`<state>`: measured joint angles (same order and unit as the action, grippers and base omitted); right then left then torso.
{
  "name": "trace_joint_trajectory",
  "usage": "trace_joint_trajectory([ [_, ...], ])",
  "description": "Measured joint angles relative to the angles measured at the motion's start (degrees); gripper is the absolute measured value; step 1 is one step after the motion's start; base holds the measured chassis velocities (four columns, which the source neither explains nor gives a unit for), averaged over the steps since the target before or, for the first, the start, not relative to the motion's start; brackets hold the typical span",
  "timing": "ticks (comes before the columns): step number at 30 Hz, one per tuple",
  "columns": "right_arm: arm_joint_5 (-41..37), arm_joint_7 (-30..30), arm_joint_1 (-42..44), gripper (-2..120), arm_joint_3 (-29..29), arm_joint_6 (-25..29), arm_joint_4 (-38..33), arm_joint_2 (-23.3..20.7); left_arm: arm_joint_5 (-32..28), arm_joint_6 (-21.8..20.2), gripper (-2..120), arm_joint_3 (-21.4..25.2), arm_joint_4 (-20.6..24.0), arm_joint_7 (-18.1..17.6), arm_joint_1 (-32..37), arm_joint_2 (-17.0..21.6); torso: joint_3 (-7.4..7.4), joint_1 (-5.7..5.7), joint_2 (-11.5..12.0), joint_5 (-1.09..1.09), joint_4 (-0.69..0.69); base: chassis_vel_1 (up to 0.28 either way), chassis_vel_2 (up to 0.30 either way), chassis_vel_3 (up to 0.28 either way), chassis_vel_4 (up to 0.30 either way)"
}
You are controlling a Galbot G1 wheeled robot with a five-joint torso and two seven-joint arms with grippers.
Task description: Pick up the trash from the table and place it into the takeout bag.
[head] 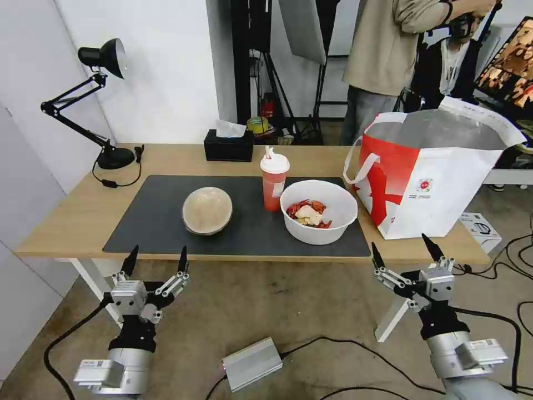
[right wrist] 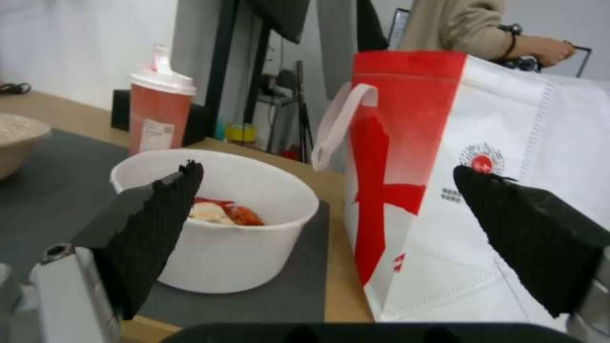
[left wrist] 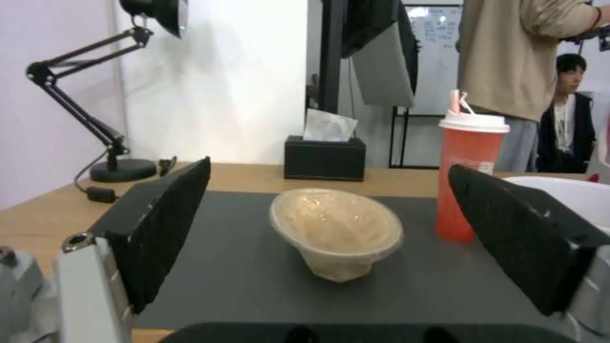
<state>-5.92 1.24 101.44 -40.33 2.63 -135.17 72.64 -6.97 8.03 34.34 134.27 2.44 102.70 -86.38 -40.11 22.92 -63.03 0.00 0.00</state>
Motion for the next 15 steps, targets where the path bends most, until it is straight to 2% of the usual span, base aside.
trace_joint_trajectory([
  [5, -0.4, -1.3, -0.2, 100, 0.7, -1.4, -1.0, -2.8, 0.0, 0.2, 100, -0.7, -0.6, 0.7, -0.7, 0.0, 0.00, 0.00, 0.0, 0.00, 0.00, 0.000, 0.000, 0.000, 0.000],
  [15, -8.5, -1.1, -2.9, 100, 0.6, 8.2, 3.3, -10.7, 0.0, 0.3, 100, -1.7, -1.4, 1.5, -1.2, -0.3, 0.00, 0.00, 0.0, -0.02, -0.01, 0.000, 0.000, 0.000, 0.000],
])
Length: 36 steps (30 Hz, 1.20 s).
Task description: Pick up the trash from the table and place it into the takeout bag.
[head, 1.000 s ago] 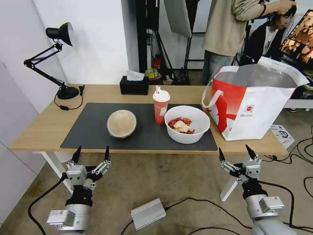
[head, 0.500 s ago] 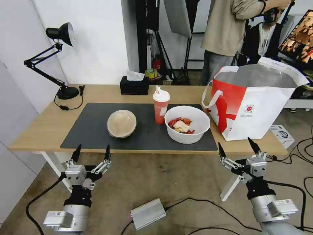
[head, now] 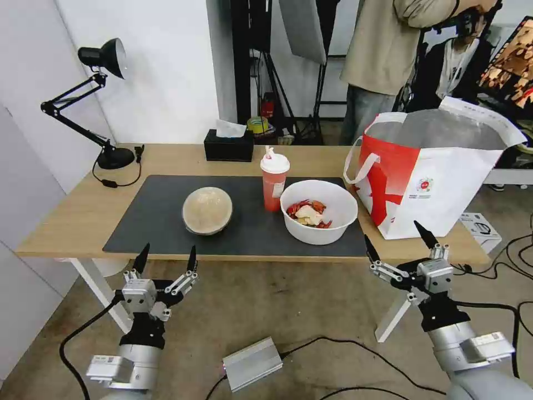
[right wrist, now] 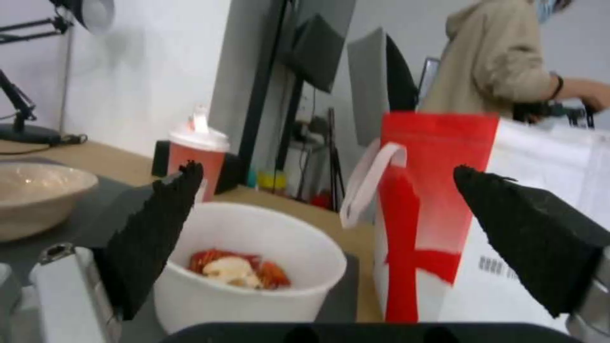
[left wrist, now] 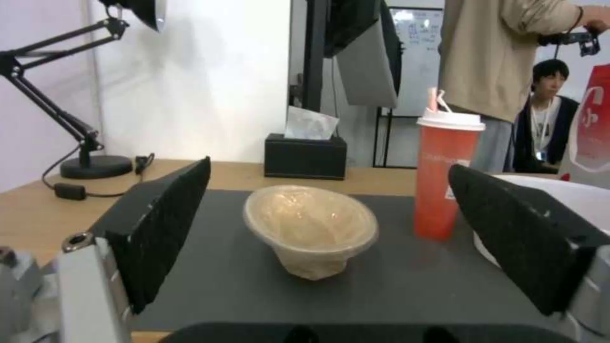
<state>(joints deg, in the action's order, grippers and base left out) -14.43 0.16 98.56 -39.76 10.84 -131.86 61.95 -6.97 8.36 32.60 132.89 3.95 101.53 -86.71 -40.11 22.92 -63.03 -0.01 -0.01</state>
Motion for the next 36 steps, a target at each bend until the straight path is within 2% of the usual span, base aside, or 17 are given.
trace_joint_trajectory([
  [3, -0.9, -0.2, -0.4, 100, -0.1, 0.1, 0.2, -1.7, 0.0, 0.0, 100, -0.2, -0.1, 0.2, -0.2, 0.0, 0.00, 0.00, 0.0, 0.00, 0.01, 0.000, 0.000, 0.000, 0.000],
  [6, -1.4, 1.5, -1.1, 100, -0.6, -3.1, -0.5, -3.9, 0.0, 0.0, 100, -0.5, -0.4, 0.7, -0.5, 0.0, 0.00, 0.00, 0.0, 0.00, 0.02, 0.000, 0.000, 0.000, 0.000],
  [12, -2.0, 3.6, -2.0, 100, -1.0, -5.0, -0.7, -5.8, -0.2, 0.1, 100, -0.5, -0.6, 1.0, -0.6, 0.0, 0.00, 0.00, 0.0, 0.01, 0.01, 0.000, 0.000, 0.000, 0.000],
  [14, -6.6, 5.0, -3.9, 100, -0.8, -9.2, -1.3, -10.4, -0.6, 0.4, 100, -0.3, -1.0, 1.2, -0.7, 0.1, 0.00, 0.00, 0.0, 0.01, 0.01, 0.000, 0.000, 0.000, 0.000],
  [19, -9.1, 6.7, -5.4, 100, -0.6, -11.0, -1.4, -13.5, -0.8, 0.8, 100, 0.0, -1.1, 1.2, -0.6, 0.2, 0.00, 0.00, 0.0, 0.01, 0.01, 0.000, 0.000, 0.000, 0.000],
  [21, -11.5, 8.1, -7.7, 100, 0.2, -12.4, -1.2, -17.2, -0.9, 1.0, 100, 0.2, -1.4, 1.2, -0.6, 0.2, 0.00, 0.00, 0.0, 0.01, 0.00, 0.000, 0.000, 0.000, 0.000],
  [22, -11.5, 8.1, -7.7, 100, 0.2, -12.4, -1.2, -17.2, -0.9, 1.0, 100, 0.2, -1.4, 1.2, -0.6, 0.2, 0.00, 0.00, 0.0, 0.01, 0.00, 0.000, 0.000, 0.000, 0.000],
  [25, -14.6, 9.1, -10.8, 100, 1.6, -14.4, 0.1, -22.9, -0.9, 1.1, 100, 0.2, -2.1, 1.2, -1.0, -0.1, 0.00, 0.00, 0.0, 0.01, 0.01, 0.000, 0.000, 0.000, 0.000],
  [31, -16.5, 11.7, -14.7, 100, 3.5, -14.6, 2.3, -29.1, -0.4, 1.1, 100, 0.0, -3.8, 1.4, -2.2, -0.9, 0.00, 0.00, 0.0, 0.01, 0.01, 0.000, 0.000, 0.000, 0.000],
  [32, -16.5, 11.7, -14.7, 100, 3.5, -14.6, 2.3, -29.1, -0.4, 1.1, 100, 0.0, -3.8, 1.4, -2.2, -0.9, 0.00, 0.00, 0.0, 0.01, 0.01, 0.000, 0.000, 0.000, 0.000],
  [36, -18.5, 14.4, -19.6, 100, 5.5, -14.8, 4.5, -33.4, -0.1, 1.0, 100, 0.0, -4.6, 1.5, -2.8, -1.4, 0.00, 0.00, 0.0, 0.01, 0.01, 0.000, 0.000, 0.000, 0.000],
])
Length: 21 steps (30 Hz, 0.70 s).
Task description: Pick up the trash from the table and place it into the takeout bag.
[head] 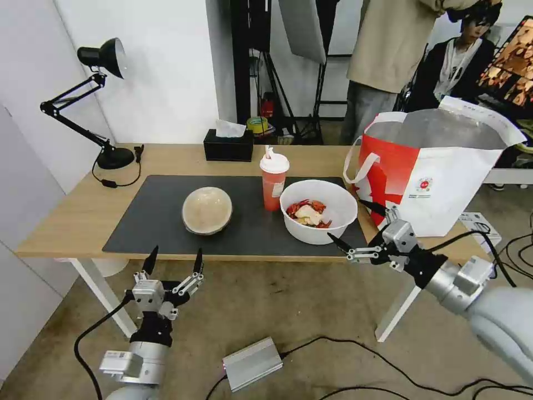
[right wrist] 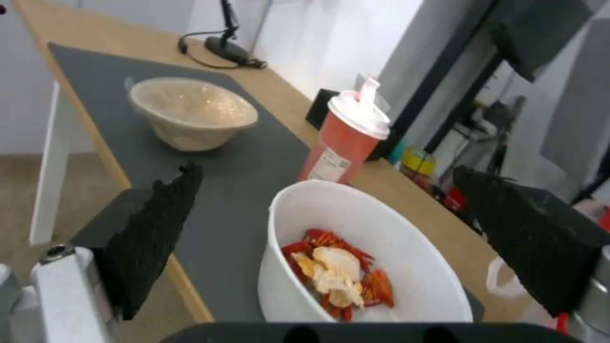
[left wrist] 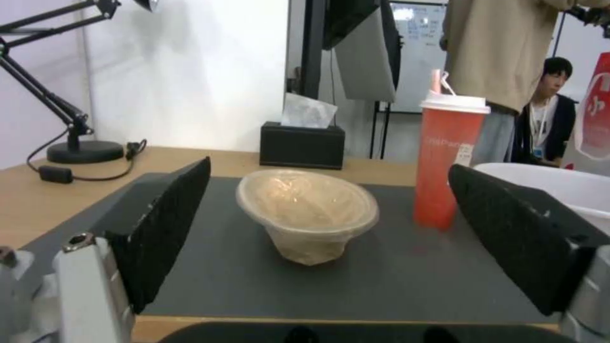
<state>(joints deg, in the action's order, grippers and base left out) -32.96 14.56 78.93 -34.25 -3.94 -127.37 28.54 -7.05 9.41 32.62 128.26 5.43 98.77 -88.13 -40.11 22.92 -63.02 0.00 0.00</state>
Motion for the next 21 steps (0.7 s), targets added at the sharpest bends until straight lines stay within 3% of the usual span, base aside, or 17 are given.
trace_joint_trajectory([
  [6, -2.0, 3.9, -5.4, 100, 3.5, -0.3, 3.2, -3.6, 0.4, 0.0, 100, 0.0, -0.6, 0.2, -0.1, -0.5, 0.00, 0.00, 0.0, 0.00, 0.00, 0.000, 0.000, 0.000, 0.000],
  [9, -2.9, 7.3, -11.6, 100, 8.0, -1.4, 5.8, -5.0, 0.4, 0.0, 100, 0.2, -0.8, 0.4, -0.3, -0.7, 0.00, 0.00, 0.0, 0.00, 0.00, 0.000, 0.000, 0.000, 0.000],
  [15, -3.8, 10.3, -21.6, 100, 17.6, -3.0, 10.1, -5.2, 0.4, 0.1, 100, 0.5, -1.0, 0.9, -0.3, -0.7, 0.00, 0.00, 0.0, 0.00, 0.00, 0.000, 0.000, 0.000, 0.000],
  [21, -4.4, 12.5, -27.0, 100, 23.0, -3.8, 12.5, -4.9, 0.5, 0.1, 100, 0.5, -1.3, 1.0, -0.7, -0.9, 0.00, -0.01, 0.0, 0.00, 0.00, 0.000, 0.000, 0.000, 0.000],
])
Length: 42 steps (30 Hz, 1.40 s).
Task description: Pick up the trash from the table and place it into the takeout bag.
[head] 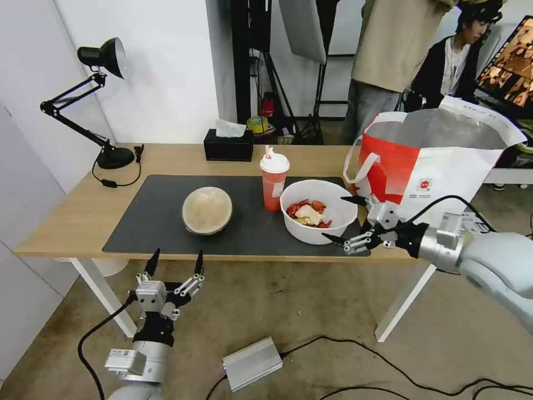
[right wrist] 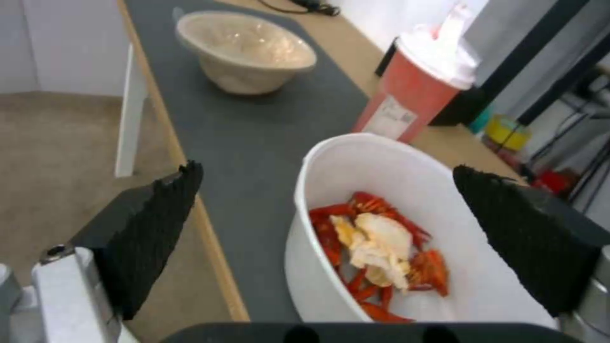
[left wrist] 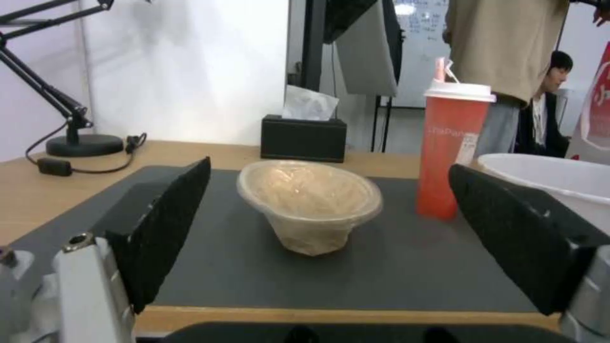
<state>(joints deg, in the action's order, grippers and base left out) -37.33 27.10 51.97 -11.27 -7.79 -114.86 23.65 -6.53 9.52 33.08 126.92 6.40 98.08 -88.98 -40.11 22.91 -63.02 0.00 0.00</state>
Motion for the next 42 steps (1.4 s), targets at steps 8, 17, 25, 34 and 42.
trace_joint_trajectory([
  [8, 0.0, 1.5, -6.3, 100, 6.8, -0.1, 3.2, 1.2, 0.3, 0.0, 100, -0.2, -0.4, 0.2, -0.8, -0.4, 0.00, 0.00, 0.0, 0.00, 0.00, 0.000, 0.000, 0.000, 0.000],
  [17, 1.0, 2.3, -12.5, 100, 14.0, -0.4, 6.9, 3.2, 0.3, -0.1, 100, 0.0, -0.8, 0.4, -0.9, -0.3, 0.00, 0.01, 0.0, 0.00, 0.00, 0.000, 0.000, 0.000, 0.000],
  [25, 2.9, 2.9, -14.5, 100, 16.4, -0.3, 10.4, 4.8, 0.3, -0.1, 100, -0.1, -1.2, 0.4, -1.1, -0.5, 0.00, 0.00, 0.0, 0.00, 0.00, 0.000, 0.000, 0.000, 0.000],
  [34, 4.4, 3.0, -15.6, 100, 17.7, 1.0, 13.4, 6.1, 0.3, 0.0, 100, -0.1, -1.6, 0.4, -1.1, -0.7, 0.00, 0.00, 0.0, 0.00, 0.00, 0.000, 0.000, 0.000, 0.000],
  [42, 5.5, 3.0, -16.0, 100, 18.7, 1.3, 14.9, 6.6, 0.3, 0.0, 100, 0.0, -1.7, 0.4, -1.1, -0.9, 0.00, 0.00, 0.0, 0.00, 0.00, 0.000, 0.000, 0.000, 0.000],
])
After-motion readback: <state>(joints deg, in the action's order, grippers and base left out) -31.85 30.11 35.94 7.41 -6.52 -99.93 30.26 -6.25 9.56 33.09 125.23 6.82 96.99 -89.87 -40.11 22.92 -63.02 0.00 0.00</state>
